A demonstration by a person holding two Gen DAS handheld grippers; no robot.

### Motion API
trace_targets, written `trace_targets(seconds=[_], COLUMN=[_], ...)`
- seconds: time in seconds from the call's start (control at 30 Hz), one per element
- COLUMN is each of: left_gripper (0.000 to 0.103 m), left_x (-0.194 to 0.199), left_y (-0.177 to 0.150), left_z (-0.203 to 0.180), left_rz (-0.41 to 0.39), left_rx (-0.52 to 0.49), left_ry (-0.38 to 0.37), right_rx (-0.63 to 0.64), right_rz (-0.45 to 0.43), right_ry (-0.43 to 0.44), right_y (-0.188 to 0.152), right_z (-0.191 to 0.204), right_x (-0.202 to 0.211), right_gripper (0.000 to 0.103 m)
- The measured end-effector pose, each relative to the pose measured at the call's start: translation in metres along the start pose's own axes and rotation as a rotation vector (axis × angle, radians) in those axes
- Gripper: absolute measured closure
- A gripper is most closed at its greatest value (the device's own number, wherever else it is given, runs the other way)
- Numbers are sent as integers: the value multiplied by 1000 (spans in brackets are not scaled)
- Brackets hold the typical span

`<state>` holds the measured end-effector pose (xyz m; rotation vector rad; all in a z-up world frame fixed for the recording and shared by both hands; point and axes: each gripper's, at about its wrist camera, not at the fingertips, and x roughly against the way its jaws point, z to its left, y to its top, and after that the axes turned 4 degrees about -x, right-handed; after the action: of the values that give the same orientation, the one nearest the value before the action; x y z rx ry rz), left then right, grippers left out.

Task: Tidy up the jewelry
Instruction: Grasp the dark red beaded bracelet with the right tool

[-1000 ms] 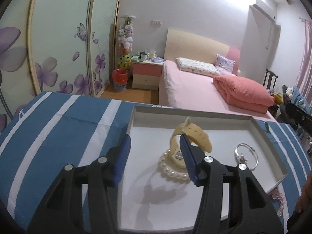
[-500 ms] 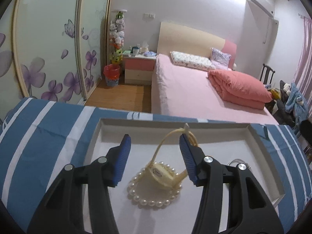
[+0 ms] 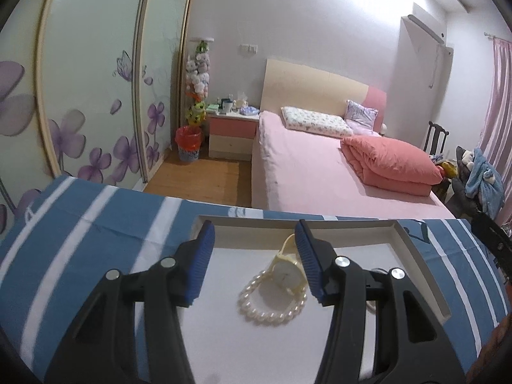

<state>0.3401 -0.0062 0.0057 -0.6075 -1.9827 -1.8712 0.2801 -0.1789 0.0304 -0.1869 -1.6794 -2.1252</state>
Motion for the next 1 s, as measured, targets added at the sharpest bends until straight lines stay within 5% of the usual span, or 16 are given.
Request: trace_targets(seconds=[0.27,0.5,0.77,1.0], left_gripper=[43,39,35,35], left_x=[91,143,163,167], left_y=[-41,-97,-133,-142], left_z=[24,45,55,62], left_rz=[-48,-39,2,20], left_rx=[-30,-21,-24,-21], left_ry=[6,0,0,3], right_rx=[71,98,126,140], right_rz=[47,210,399,478], right_ry=[-29,-51,-56,-97], right_y=[-25,-78,-129,-144], right_z=[6,5,14,20], right_x=[46,74,72,55], right_gripper=[68,65,41,24])
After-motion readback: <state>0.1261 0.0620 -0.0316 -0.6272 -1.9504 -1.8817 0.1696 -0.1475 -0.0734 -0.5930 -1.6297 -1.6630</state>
